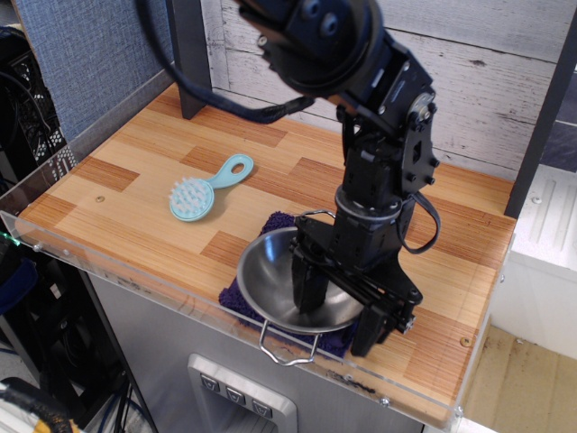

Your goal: Move the bowl from the towel to the other side of the blue brush.

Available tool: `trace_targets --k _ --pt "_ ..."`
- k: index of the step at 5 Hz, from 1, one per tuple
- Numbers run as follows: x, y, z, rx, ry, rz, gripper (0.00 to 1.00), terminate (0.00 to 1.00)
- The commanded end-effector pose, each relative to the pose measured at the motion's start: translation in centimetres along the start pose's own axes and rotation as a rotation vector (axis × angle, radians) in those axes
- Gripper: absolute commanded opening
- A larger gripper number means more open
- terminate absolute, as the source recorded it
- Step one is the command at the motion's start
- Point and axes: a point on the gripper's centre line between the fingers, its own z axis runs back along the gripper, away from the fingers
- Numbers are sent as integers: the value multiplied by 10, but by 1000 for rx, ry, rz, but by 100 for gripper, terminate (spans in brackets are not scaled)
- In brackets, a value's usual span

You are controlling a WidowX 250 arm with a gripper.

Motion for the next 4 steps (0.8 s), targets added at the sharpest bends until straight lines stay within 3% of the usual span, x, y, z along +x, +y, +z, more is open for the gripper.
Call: trace_targets --k 1,3,4 --pt "-3 0 12 30 -20 -32 0 0" --pt "-8 5 23 20 -37 -24 0 0" --pt "-7 8 40 -9 -80 -20 0 0"
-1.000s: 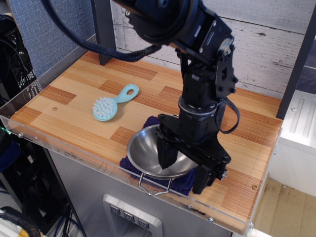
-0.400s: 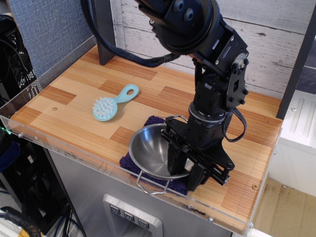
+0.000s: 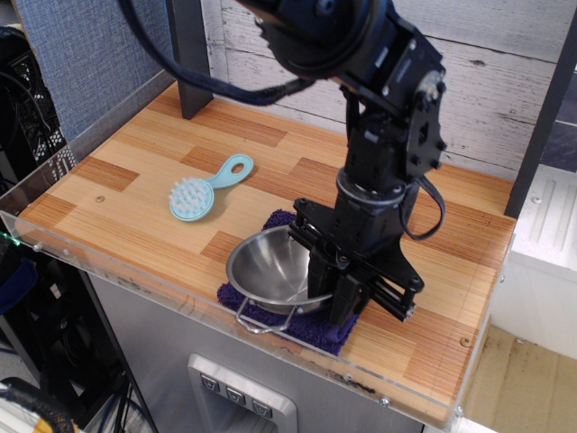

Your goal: Move the bowl from the towel to the other side of the blue brush.

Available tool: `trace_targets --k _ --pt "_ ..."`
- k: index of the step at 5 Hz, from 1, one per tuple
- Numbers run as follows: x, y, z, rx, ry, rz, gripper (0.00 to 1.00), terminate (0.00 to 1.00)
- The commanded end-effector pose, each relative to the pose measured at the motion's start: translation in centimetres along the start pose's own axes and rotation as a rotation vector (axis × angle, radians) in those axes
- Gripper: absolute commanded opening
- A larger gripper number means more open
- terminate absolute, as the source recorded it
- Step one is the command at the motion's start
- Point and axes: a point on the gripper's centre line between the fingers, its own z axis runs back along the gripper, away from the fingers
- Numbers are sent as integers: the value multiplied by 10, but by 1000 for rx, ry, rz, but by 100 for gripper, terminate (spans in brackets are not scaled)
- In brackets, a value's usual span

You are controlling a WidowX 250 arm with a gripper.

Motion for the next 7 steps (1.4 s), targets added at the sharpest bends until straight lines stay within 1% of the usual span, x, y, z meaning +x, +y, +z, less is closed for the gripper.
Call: trace_targets --k 1,2,3,4,5,6,7 --pt "3 22 43 -9 -110 15 0 0" --pt "7 47 59 -2 -136 53 0 0" --pt "7 93 90 6 -192 116 0 0" --pt "4 147 101 8 -219 240 0 0" --pt "-2 197 82 14 -166 362 0 0" --pt "-19 243 56 35 -100 425 0 0" --pt "-31 258 30 68 -28 434 0 0"
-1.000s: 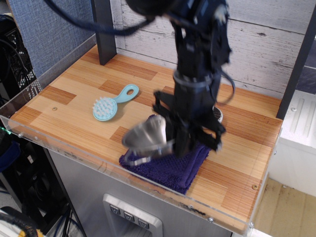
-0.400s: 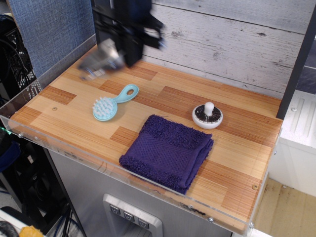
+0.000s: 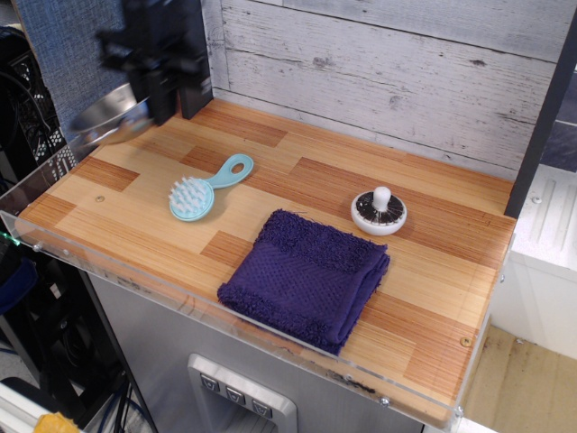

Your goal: Move the bowl from the towel to the other side of the blue brush.

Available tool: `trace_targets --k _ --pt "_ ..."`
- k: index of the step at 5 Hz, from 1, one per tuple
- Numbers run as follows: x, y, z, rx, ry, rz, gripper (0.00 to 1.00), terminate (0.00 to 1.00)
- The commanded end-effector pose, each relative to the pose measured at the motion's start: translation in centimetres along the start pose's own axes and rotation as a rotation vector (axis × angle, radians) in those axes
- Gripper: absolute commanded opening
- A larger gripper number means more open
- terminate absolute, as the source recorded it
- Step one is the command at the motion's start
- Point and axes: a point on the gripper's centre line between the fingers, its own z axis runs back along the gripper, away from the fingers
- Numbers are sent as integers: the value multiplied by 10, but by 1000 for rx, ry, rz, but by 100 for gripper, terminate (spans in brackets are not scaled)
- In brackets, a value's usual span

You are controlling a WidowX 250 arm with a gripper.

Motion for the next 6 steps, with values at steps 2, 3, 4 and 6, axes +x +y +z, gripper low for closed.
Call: trace_targets --k 2,3,4,6 --pt "-24 14 -44 59 -34 10 0 0" --pt "-25 -5 -44 40 -85 -20 0 0" --pt "-21 -14 -45 35 -95 -37 0 0" --pt "-9 -66 -41 27 -144 -259 0 0"
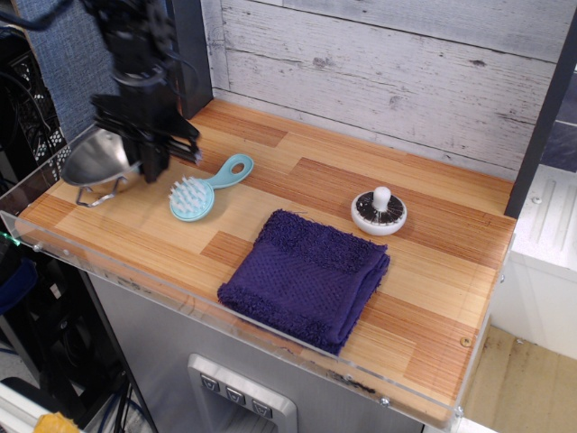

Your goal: Move the bowl from the towel to the other side of the blue brush.

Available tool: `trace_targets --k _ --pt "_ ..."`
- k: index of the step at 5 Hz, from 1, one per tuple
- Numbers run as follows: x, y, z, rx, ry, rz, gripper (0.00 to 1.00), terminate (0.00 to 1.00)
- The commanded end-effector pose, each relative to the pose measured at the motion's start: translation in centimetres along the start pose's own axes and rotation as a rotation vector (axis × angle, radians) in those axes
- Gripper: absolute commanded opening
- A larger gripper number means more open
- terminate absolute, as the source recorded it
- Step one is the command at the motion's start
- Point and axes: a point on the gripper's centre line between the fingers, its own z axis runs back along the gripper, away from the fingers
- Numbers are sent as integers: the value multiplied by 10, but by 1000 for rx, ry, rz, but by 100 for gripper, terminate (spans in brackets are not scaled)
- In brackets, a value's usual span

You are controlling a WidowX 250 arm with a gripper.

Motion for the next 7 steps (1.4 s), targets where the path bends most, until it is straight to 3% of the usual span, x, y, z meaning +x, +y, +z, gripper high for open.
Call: trace_targets --k 1,3,5,7 --pt "9 -70 2 -41 -44 -307 0 0" --pt "8 -44 -17 -10 23 -177 0 0" --pt "-8 15 -20 -30 44 -24 0 0" --pt "-18 4 -8 -78 34 -74 0 0"
